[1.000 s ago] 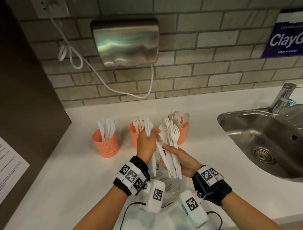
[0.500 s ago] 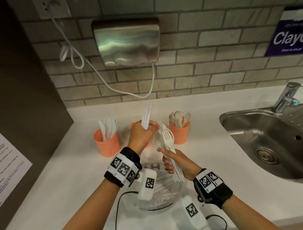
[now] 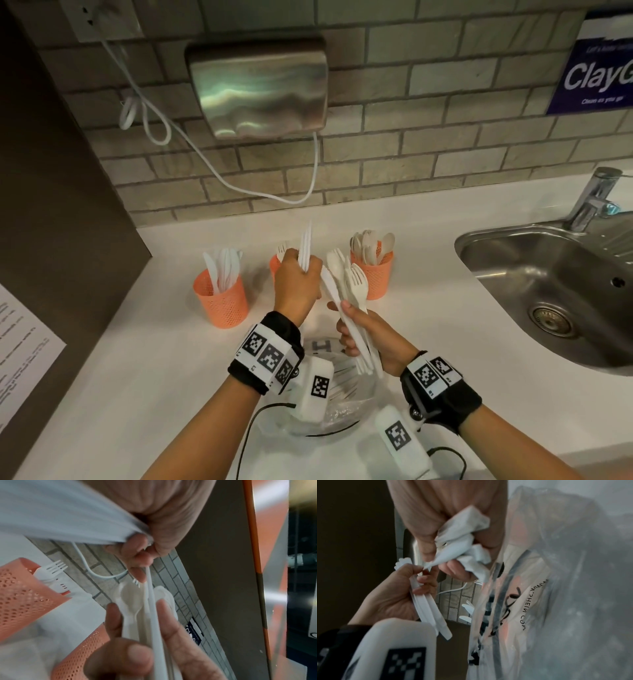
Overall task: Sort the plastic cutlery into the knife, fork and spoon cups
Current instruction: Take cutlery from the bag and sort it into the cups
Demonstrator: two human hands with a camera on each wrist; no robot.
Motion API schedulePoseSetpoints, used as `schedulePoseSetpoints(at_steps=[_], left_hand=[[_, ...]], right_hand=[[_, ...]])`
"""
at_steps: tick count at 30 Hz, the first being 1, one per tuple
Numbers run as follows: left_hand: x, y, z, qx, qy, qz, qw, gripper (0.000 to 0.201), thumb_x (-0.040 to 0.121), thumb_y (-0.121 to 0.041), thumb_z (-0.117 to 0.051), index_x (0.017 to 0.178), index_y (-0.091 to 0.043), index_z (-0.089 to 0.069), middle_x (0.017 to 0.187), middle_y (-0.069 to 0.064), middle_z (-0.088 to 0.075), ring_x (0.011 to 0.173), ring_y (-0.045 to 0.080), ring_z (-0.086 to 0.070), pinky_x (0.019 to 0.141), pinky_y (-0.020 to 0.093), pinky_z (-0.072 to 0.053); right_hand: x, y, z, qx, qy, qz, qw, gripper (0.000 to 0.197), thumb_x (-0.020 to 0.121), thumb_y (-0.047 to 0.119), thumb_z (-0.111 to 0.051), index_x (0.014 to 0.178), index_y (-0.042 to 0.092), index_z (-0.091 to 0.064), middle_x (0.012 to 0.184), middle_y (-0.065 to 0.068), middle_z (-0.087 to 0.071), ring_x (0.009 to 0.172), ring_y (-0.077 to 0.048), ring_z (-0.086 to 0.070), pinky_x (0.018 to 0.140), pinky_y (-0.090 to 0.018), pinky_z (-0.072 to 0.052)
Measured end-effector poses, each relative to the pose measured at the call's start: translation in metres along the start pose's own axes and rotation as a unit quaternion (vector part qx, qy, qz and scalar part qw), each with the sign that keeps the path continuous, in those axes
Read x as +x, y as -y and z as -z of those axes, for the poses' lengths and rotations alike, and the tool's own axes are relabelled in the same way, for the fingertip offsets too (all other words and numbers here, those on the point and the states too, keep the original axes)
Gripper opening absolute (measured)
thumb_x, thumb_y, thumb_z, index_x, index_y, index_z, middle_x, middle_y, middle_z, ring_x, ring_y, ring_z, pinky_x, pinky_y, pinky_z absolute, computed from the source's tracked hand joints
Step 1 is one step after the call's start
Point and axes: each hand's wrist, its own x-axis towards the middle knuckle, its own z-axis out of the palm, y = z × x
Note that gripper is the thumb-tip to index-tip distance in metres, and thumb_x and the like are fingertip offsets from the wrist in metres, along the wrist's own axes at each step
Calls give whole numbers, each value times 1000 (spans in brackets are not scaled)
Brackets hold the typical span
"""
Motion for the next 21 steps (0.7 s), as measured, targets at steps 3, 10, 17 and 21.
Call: schedulePoseSetpoints(at_steps=[3, 10, 17, 21], left_hand=[[-3, -1, -2, -92, -33, 33, 995, 13, 94, -20, -45, 81, -16, -47, 99, 25, -57, 39, 8, -51, 33, 14, -34], [-30, 6, -12, -130, 99, 108, 981, 14, 87, -14, -61, 74, -9, -60, 57, 5, -50, 36, 5, -42, 34, 16, -31], [-20, -2, 4, -231, -37, 58, 971, 14, 97, -12, -43, 94, -5, -54, 58, 3, -56, 38, 3, -53, 35, 17, -37], [-3, 0, 27, -256, -49, 66, 963, 15, 97, -17, -45, 87, -13, -55, 43, -5, -48, 42, 7, -50, 42, 18, -40]], right_hand=[[0, -1, 0, 8, 3, 3, 1000, 36, 87, 38, -51, 109, 9, -44, 53, 7, -48, 43, -6, -41, 40, -16, -36], [2, 0, -3, 20, -3, 15, 1000, 27, 86, 37, -52, 92, 11, -52, 57, 4, -45, 42, -6, -41, 39, -16, -35], [1, 0, -1, 0, -54, 7, 998, 23, 92, 35, -49, 96, 13, -54, 57, 0, -46, 46, -12, -47, 46, -21, -45], [-4, 4, 0, 49, -25, 5, 998, 22, 84, 37, -53, 83, 17, -45, 45, 7, -40, 38, -7, -40, 46, -22, -44]])
